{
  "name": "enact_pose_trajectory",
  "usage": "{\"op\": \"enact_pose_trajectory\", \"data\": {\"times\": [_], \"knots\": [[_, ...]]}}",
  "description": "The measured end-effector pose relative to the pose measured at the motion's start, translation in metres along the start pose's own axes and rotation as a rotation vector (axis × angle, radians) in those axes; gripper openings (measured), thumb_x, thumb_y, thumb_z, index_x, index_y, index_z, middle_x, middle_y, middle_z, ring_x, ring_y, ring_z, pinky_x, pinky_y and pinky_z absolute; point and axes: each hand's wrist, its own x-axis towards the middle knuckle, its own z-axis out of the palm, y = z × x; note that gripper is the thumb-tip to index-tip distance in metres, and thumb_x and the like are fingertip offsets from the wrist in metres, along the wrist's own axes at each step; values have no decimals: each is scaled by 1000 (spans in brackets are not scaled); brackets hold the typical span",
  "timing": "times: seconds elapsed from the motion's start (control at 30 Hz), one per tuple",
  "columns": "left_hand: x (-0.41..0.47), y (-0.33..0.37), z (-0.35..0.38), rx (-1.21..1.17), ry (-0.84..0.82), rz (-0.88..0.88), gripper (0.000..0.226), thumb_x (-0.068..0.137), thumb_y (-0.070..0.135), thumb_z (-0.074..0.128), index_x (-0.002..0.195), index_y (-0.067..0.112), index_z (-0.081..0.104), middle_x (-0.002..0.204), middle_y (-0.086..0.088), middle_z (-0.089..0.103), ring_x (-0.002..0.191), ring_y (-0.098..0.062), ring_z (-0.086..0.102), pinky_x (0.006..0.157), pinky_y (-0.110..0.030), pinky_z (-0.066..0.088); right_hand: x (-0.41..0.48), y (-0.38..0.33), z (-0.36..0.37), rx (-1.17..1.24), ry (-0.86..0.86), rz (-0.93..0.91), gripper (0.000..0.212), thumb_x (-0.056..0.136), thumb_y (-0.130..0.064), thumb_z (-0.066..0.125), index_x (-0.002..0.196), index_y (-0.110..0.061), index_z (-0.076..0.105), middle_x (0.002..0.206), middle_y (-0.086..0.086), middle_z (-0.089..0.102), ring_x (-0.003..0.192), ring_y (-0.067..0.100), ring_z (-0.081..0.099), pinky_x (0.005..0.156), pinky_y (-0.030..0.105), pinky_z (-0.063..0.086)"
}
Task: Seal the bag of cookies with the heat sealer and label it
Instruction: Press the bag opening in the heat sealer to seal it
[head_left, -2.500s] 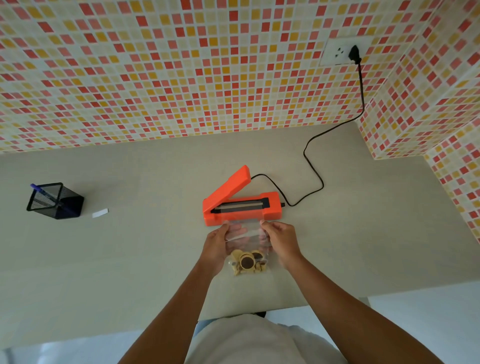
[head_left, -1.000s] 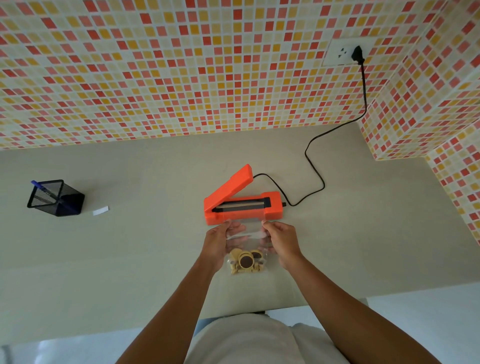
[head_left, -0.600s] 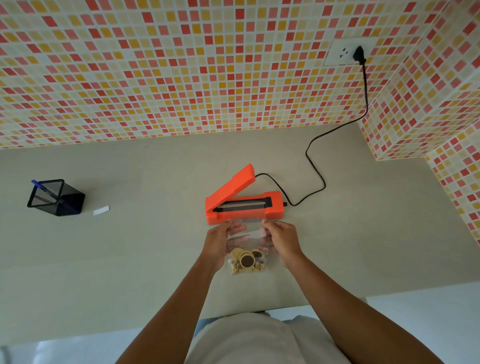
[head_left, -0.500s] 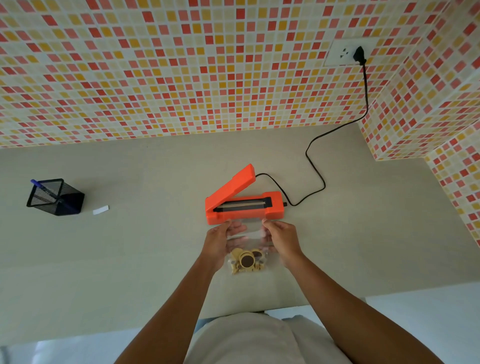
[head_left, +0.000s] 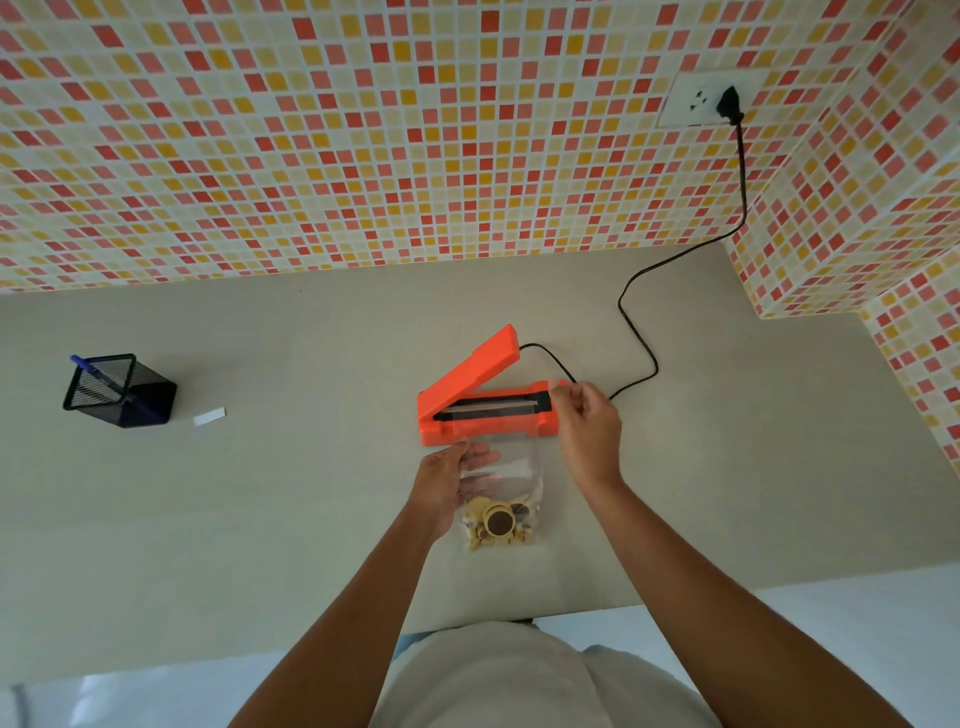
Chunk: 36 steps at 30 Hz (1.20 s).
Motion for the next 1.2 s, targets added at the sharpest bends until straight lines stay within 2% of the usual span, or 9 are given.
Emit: {"op": "enact_pose_trajectory", "data": {"times": [0.1,0.23,0.37,0.57,0.67,0.8,0.93,1.03,1.2], "knots": [[0,0,0,1,9,-12,34,103,28,41,103,8,68,108,-9,75,98,-39,71,60,-30,56,16,-38,-4,107,-48,-108,36,93,-39,64,76,-7,62,66,0,58,62,10,51,64,30,44],[2,1,0,3,8,-19,35,103,29,41,105,7,68,108,-9,75,97,-38,71,74,-39,58,26,-89,-11,116,-193,-235,29,90,-41,68,79,-14,65,68,-7,63,66,8,58,66,26,49],[1,3,1,10,21,-24,35,103,30,40,102,9,68,106,-7,76,95,-36,72,54,-28,54,29,-105,-5,-78,-307,-268,25,83,-39,76,89,-16,70,79,4,70,68,12,62,66,22,52],[0,6,1,12,23,-30,35,103,28,40,104,7,68,106,-7,76,94,-35,73,61,-30,56,29,-103,0,-114,-275,-247,19,81,-31,78,88,-14,71,78,6,70,71,22,66,66,27,53],[1,5,0,20,24,-25,34,103,29,41,101,8,68,105,-8,76,92,-34,73,62,-32,57,27,-104,-1,-116,-284,-249,21,79,-35,79,88,-17,71,77,3,70,64,14,61,65,24,52],[5,3,-1,17,9,-22,33,102,29,44,104,5,67,107,-11,75,93,-36,73,87,-51,55,24,-102,-3,-117,-287,-239,25,77,-36,81,89,-18,70,73,-3,65,62,7,56,62,18,48],[6,1,-3,23,21,-16,34,101,31,46,107,4,67,105,-9,76,92,-36,73,77,-43,57,26,-96,-5,-99,-271,-201,21,78,-32,81,89,-18,69,73,-3,64,62,8,56,63,22,49],[9,1,-3,33,19,-17,35,100,32,47,108,5,66,104,-9,76,91,-35,74,89,-49,53,27,-93,-7,-100,-265,-193,21,79,-32,80,89,-18,69,74,1,65,63,8,57,61,22,50],[8,3,-3,47,14,-14,33,101,33,46,104,7,67,102,-8,77,90,-35,74,87,-49,55,28,-90,-8,-114,-253,-188,20,80,-31,79,90,-18,69,74,1,65,63,8,57,59,17,46]]}}
